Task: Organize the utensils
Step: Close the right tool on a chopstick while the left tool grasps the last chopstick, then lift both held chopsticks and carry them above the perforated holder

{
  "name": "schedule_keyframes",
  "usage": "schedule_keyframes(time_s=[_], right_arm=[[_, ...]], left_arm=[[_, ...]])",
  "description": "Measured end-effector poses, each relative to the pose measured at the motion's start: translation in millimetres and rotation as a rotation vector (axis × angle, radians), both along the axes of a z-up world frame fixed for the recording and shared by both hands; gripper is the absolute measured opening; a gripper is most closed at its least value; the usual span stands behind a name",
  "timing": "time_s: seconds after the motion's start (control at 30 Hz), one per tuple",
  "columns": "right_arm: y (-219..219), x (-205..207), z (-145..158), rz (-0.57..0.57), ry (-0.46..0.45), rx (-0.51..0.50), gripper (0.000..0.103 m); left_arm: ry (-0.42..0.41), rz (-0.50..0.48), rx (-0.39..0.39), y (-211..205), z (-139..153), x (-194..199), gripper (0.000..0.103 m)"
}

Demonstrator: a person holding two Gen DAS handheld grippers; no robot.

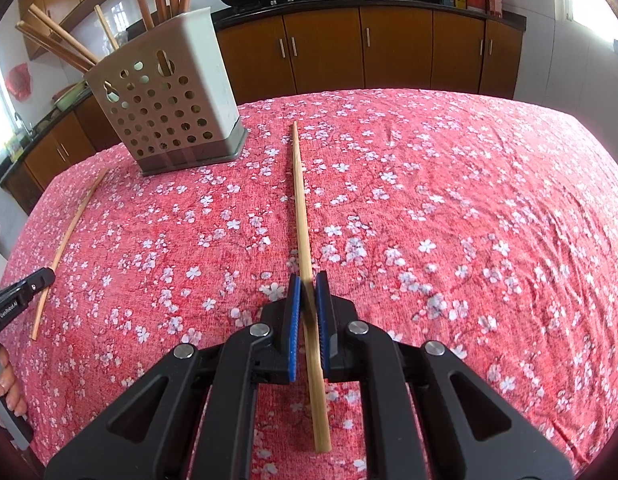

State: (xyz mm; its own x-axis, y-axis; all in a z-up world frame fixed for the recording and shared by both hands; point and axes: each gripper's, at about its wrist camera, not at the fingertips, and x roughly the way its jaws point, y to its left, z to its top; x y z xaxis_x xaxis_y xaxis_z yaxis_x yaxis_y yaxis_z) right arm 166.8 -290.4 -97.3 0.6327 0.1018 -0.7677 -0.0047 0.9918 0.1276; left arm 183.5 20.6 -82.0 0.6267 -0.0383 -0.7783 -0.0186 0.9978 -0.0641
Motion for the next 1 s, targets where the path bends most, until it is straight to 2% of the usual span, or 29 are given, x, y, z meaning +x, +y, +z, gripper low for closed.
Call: schedule_keyframes(time_s=[0.1, 0.23, 0.37, 0.73, 0.87, 1.0], right_arm=[[-2.6, -2.9, 0.7, 0.0, 0.0, 0.009, 0.009], [-3.0, -3.8, 2.0, -0.001, -0.001, 0.015, 0.008], [-3.3, -10.5, 10.7, -0.008, -0.029, 0.005, 0.008], [-11.0, -35.4, 81.3, -0.021, -0.238, 0.019, 0.008], [-11.8, -36.3, 94.4, -0.015, -0.277, 0.029, 0.008], [-10.7, -37.8, 101.3, -0.006, -0.299, 0.033, 0.008]], left_arm=[[0.001, -0.002, 0.006, -0.6, 0.6, -1.2, 0.014], [0.001, 0.002, 0.007, 1.6, 0.8, -0.6, 0.007], [0.001, -0.009, 0.002, 3.6, 4.9, -2.3, 0.007], [-0.218, -0.027, -0.036, 6.9, 80.4, -24.1, 0.007], [-0.3, -0.047, -0.057, 4.8, 108.4, -29.5, 0.007], [-0.342, -0.064, -0.08, 3.6, 123.6, -31.6, 0.007]])
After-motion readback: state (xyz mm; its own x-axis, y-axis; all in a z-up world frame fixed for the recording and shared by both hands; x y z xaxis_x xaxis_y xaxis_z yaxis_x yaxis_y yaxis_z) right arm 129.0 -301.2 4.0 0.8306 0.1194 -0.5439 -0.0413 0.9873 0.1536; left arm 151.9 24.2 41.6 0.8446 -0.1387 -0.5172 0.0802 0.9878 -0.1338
